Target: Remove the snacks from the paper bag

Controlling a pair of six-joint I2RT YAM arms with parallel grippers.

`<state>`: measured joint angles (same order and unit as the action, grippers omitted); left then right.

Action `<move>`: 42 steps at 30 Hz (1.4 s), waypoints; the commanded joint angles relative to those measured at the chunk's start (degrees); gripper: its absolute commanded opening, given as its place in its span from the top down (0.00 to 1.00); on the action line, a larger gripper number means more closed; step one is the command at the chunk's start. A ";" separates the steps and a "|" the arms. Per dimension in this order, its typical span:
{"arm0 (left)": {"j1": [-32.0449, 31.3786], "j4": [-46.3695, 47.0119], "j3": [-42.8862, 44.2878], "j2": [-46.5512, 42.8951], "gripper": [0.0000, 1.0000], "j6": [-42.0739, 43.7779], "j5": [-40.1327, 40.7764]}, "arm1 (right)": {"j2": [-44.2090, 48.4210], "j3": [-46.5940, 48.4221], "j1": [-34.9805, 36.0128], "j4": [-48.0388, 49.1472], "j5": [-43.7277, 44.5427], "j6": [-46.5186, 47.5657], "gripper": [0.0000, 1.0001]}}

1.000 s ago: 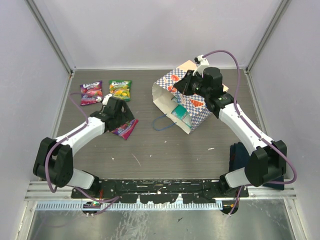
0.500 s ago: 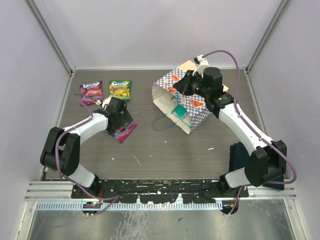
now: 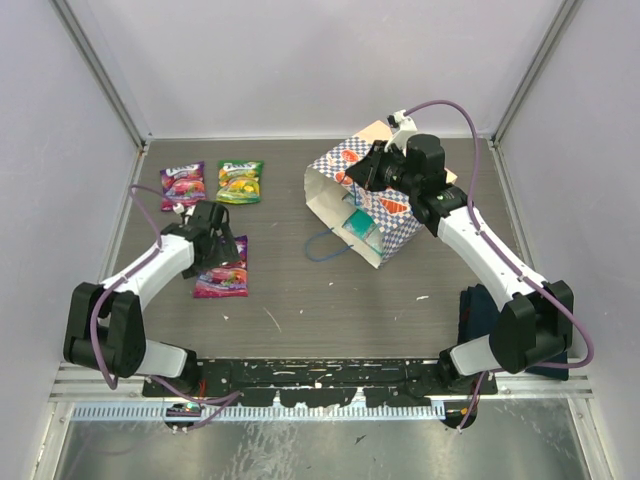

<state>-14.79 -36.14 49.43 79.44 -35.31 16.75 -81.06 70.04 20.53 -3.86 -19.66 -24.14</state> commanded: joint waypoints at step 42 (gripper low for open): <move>3.28 10.96 5.11 1.14 0.02 17.12 -7.98 | -0.45 0.19 -0.07 4.91 -2.20 -1.18 0.87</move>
<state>-11.94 -27.11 56.47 78.50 -17.58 9.54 -81.60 69.41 20.51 -2.42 -21.58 -24.86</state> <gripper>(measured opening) 0.979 0.130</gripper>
